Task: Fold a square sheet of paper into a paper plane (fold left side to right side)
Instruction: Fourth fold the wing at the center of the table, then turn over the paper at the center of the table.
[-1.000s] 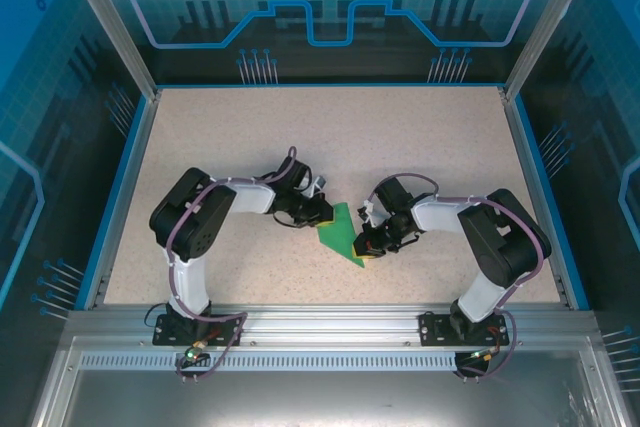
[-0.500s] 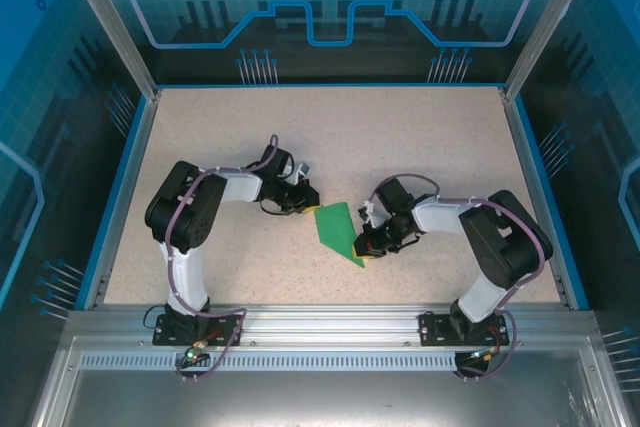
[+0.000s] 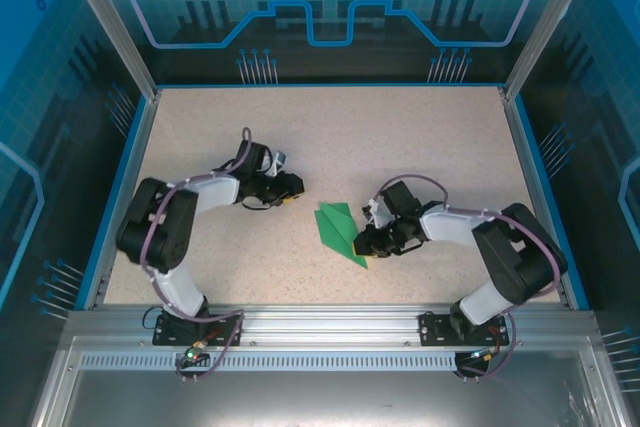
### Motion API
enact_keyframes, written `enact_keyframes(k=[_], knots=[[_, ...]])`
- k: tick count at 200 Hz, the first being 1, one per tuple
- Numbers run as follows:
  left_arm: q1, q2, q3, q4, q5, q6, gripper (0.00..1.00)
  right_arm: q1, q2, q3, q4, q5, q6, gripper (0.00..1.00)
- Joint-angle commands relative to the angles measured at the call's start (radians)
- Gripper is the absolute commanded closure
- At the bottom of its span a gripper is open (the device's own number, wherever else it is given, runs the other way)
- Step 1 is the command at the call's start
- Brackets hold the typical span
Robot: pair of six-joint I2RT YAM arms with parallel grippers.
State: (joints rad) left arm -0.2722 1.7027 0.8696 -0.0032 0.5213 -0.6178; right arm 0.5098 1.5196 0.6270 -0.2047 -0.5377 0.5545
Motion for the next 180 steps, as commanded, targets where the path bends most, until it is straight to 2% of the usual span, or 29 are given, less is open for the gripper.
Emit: enact_keyframes(k=[1, 21, 38, 64, 111, 180], knots=[[-0.019, -0.109, -0.093, 0.056, 0.005, -0.080, 0.58, -0.005, -0.113, 0.006, 0.013, 0.091, -0.001, 0.64], [-0.070, -0.161, -0.155, 0.096, 0.008, -0.137, 0.53, -0.018, -0.204, 0.015, -0.023, 0.190, -0.018, 0.48], [-0.127, -0.170, -0.186, 0.147, 0.005, -0.191, 0.51, -0.035, -0.272, 0.021, -0.048, 0.254, -0.028, 0.41], [-0.202, -0.135, -0.188, 0.178, -0.019, -0.221, 0.50, -0.059, -0.361, 0.010, -0.049, 0.285, -0.021, 0.29], [-0.243, -0.017, -0.138, 0.232, 0.000, -0.241, 0.51, -0.088, -0.449, -0.024, -0.051, 0.249, -0.012, 0.20], [-0.274, 0.110, -0.061, 0.283, 0.045, -0.257, 0.57, -0.172, -0.522, -0.065, -0.020, 0.091, 0.013, 0.06]])
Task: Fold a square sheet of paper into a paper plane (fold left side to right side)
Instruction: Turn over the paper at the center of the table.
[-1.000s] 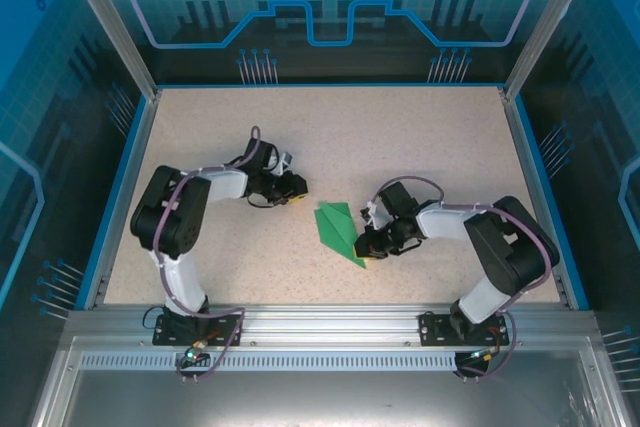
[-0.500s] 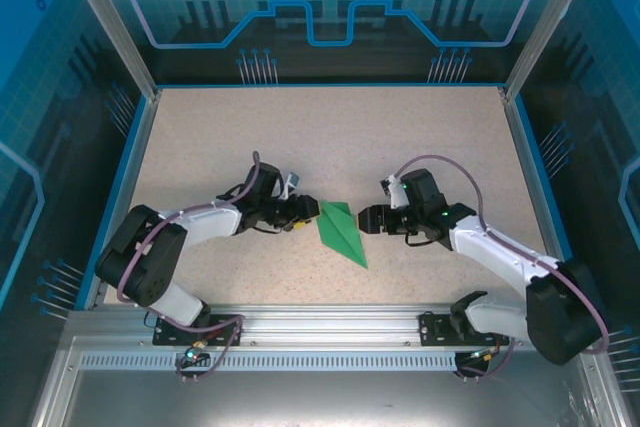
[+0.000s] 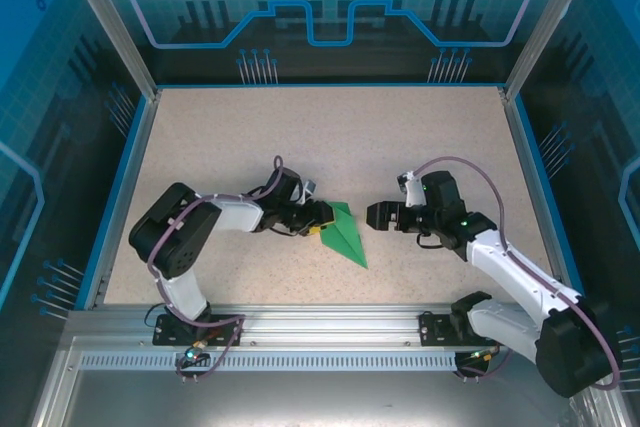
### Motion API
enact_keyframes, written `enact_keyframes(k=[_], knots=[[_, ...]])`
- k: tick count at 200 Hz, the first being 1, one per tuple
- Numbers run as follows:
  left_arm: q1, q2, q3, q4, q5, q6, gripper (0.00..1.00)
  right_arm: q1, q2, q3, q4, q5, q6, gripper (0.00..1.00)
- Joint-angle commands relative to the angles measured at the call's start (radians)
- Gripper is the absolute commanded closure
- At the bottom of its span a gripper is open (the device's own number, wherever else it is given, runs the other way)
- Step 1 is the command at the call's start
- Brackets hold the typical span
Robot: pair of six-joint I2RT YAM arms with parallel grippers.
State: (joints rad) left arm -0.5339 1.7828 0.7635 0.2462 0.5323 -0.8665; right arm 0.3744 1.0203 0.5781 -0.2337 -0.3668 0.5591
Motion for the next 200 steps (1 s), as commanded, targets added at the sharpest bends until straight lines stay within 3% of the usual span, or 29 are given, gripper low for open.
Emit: enact_keyframes(k=[1, 34, 70, 95, 121, 141, 200], knots=[[-0.013, 0.032, 0.047, 0.033, 0.034, -0.008, 0.57, -0.037, -0.022, -0.017, 0.009, -0.081, 0.008, 0.06], [-0.018, 0.095, 0.092, 0.058, 0.055, -0.016, 0.65, -0.065, -0.022, -0.032, 0.044, -0.153, 0.026, 0.01], [-0.017, 0.133, 0.133, 0.121, 0.108, -0.006, 0.85, -0.136, 0.034, -0.043, 0.117, -0.290, 0.040, 0.01], [-0.006, 0.075, 0.154, 0.112, 0.122, 0.022, 0.95, -0.181, 0.066, -0.036, 0.140, -0.341, 0.032, 0.01], [0.033, -0.048, 0.174, 0.060, 0.121, 0.058, 0.97, -0.244, 0.118, -0.042, 0.234, -0.451, 0.074, 0.01], [0.064, -0.140, 0.206, -0.013, 0.124, 0.097, 0.97, -0.285, 0.162, -0.068, 0.419, -0.551, 0.181, 0.01], [0.101, -0.256, 0.336, -0.105, 0.159, 0.136, 0.97, -0.287, 0.277, -0.068, 0.880, -0.698, 0.455, 0.01]])
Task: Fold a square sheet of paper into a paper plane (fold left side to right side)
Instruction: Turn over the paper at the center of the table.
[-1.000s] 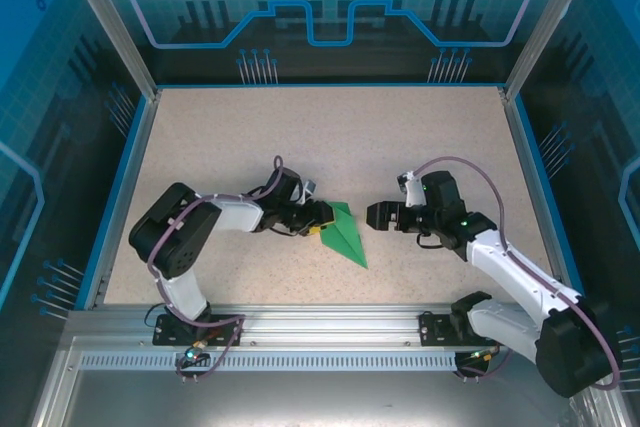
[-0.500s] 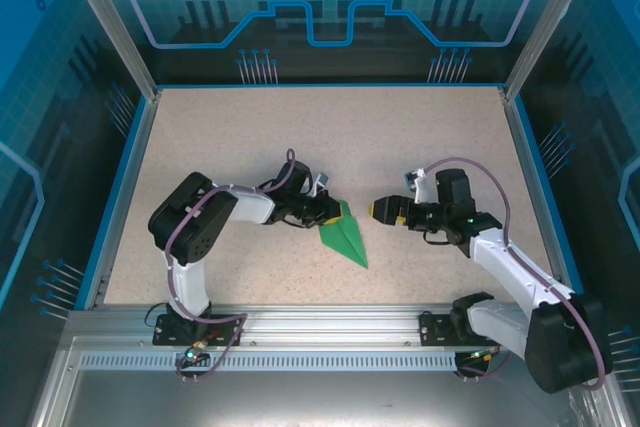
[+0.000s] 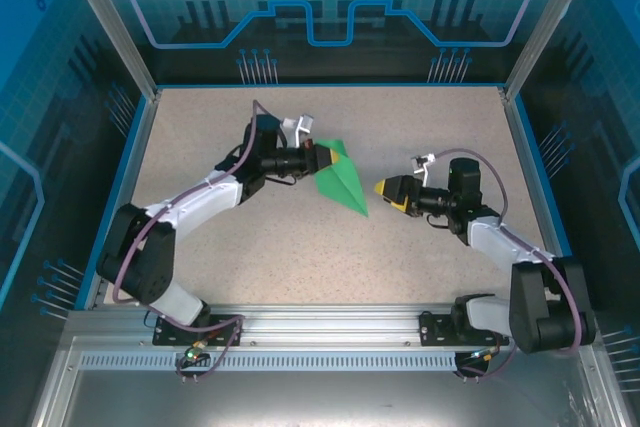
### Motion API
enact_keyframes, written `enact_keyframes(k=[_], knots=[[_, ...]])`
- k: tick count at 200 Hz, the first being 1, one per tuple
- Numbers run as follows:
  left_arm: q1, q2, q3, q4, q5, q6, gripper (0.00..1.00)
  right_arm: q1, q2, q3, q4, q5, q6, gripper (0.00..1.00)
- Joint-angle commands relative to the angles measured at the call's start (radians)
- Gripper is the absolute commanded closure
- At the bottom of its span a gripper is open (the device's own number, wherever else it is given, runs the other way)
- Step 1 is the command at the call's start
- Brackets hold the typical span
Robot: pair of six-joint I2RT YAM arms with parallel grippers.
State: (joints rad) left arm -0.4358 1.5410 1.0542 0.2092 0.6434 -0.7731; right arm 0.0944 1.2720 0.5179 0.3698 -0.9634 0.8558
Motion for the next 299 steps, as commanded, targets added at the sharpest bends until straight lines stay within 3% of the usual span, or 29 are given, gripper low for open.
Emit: enact_keyframes(k=[1, 121, 146, 193, 206, 219, 241, 271, 299], knots=[[0.003, -0.014, 0.047, -0.067, 0.049, 0.042, 0.97, -0.005, 0.026, -0.007, 0.280, -0.101, 0.161, 0.01], [0.003, 0.016, 0.059, 0.031, 0.132, -0.022, 0.97, 0.217, 0.142, 0.129, 0.363, -0.055, 0.261, 0.01], [0.003, 0.019, 0.048, 0.034, 0.136, -0.023, 0.97, 0.225, 0.131, 0.135, 0.349, -0.058, 0.257, 0.16], [0.003, 0.019, 0.040, 0.032, 0.136, -0.021, 0.95, 0.227, 0.077, 0.158, 0.199, -0.056, 0.164, 0.55], [0.004, 0.019, 0.039, 0.024, 0.135, -0.016, 0.93, 0.227, 0.059, 0.165, 0.143, -0.049, 0.126, 0.62], [0.006, 0.012, 0.039, 0.004, 0.132, -0.001, 0.86, 0.225, 0.042, 0.177, 0.069, -0.038, 0.078, 0.69], [0.016, -0.015, 0.039, -0.082, 0.097, 0.057, 0.61, 0.226, 0.014, 0.203, -0.091, 0.007, -0.032, 0.79], [0.044, -0.102, 0.013, -0.227, 0.001, 0.155, 0.47, 0.238, -0.024, 0.274, -0.452, 0.148, -0.255, 0.90], [0.046, -0.211, -0.004, -0.392, -0.153, 0.254, 0.43, 0.309, -0.046, 0.391, -0.798, 0.454, -0.477, 0.93]])
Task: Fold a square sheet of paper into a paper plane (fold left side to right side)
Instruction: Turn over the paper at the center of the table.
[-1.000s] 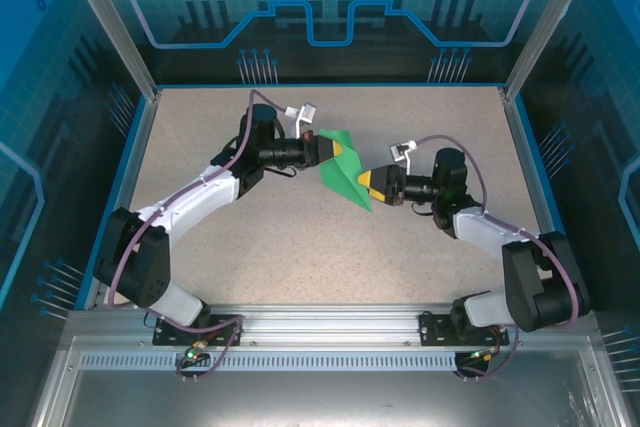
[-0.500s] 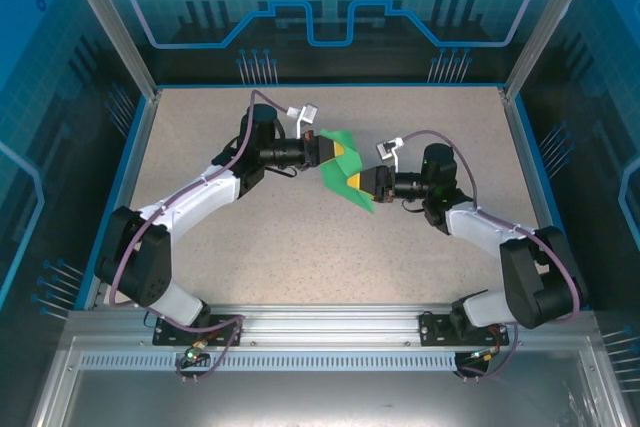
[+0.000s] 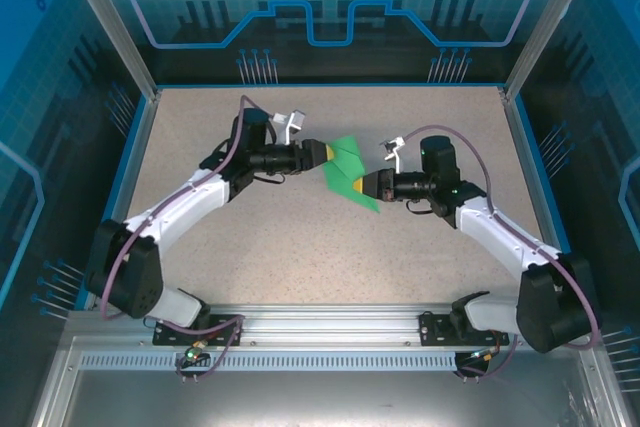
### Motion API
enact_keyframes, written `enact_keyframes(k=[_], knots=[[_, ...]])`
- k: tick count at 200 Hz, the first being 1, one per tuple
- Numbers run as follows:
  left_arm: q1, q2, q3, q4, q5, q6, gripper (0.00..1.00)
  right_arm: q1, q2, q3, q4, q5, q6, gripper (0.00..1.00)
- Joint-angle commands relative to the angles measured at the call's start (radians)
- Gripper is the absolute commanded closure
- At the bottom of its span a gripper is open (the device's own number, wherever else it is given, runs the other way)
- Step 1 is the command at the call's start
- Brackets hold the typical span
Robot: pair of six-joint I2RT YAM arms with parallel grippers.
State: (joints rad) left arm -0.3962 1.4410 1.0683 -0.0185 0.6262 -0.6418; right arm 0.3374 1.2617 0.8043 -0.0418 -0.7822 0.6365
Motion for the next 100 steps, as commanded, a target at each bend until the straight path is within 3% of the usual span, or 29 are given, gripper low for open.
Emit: enact_keyframes(k=[1, 18, 53, 72, 100], knots=[[0.007, -0.116, -0.020, -0.170, -0.141, 0.125, 0.43, 0.068, -0.036, 0.110, -0.396, 0.289, -0.263, 0.93], [0.007, -0.189, -0.048, -0.226, -0.228, 0.157, 0.42, 0.152, -0.026, 0.170, -0.531, 0.529, -0.339, 0.93], [0.007, -0.350, -0.117, -0.279, -0.383, 0.167, 0.41, 0.383, 0.103, 0.325, -0.792, 1.193, -0.350, 0.93], [0.008, -0.432, -0.143, -0.298, -0.447, 0.157, 0.40, 0.486, 0.223, 0.412, -0.897, 1.431, -0.338, 0.93], [0.007, -0.525, -0.175, -0.319, -0.520, 0.143, 0.39, 0.591, 0.428, 0.534, -1.041, 1.659, -0.302, 0.93]])
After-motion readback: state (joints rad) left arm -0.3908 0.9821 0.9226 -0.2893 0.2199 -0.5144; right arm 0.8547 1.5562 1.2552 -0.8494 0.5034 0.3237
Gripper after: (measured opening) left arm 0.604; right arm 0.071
